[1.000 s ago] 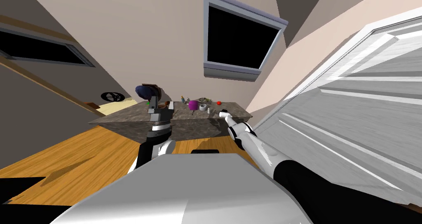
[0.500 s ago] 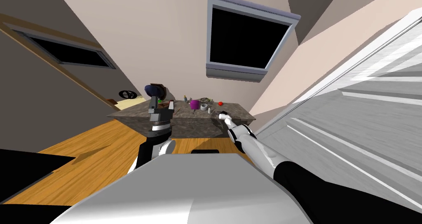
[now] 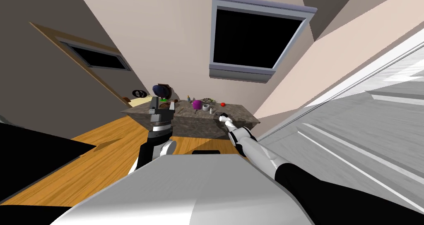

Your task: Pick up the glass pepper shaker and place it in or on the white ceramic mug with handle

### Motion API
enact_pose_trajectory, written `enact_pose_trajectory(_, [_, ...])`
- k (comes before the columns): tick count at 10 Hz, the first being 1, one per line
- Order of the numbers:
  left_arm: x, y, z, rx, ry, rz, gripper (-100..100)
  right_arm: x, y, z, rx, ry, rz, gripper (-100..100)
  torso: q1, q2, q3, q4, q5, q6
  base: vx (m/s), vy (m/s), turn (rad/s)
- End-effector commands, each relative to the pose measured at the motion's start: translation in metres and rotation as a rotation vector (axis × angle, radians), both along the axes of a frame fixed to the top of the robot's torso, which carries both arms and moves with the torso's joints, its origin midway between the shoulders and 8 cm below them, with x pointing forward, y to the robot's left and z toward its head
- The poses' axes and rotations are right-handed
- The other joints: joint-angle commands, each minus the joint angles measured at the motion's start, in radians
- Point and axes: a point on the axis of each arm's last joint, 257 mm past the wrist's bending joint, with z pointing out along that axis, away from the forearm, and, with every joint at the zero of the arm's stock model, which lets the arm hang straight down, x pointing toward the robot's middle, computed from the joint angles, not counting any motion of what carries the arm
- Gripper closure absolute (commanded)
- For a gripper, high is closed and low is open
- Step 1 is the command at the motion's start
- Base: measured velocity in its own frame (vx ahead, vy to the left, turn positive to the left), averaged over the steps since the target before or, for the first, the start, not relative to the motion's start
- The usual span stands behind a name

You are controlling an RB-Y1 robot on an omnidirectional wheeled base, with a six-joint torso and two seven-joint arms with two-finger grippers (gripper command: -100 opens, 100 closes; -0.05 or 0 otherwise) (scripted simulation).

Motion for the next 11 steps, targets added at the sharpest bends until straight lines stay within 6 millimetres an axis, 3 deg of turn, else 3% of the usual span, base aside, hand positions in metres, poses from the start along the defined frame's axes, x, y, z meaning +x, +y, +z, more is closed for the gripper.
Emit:
enact_pose_trajectory(1, [0.0, 0.0, 0.0, 0.0, 0.0, 0.0, 0, -0.003, 0.003, -0.001, -0.001, -0.033, -0.002, -100, 0.0, 0.0, 0.0, 0.0, 0.0, 0.0, -0.019, -0.077, 0.193])
enact_pose_trajectory(11, [0.0, 0.0, 0.0, 0.0, 0.0, 0.0, 0, -0.028, 0.023, -0.008, 0.006, -0.193, -0.03, -100, 0.002, -0.002, -0.001, 0.0, 0.001, 0.0, 0.003, -0.056, 0.163])
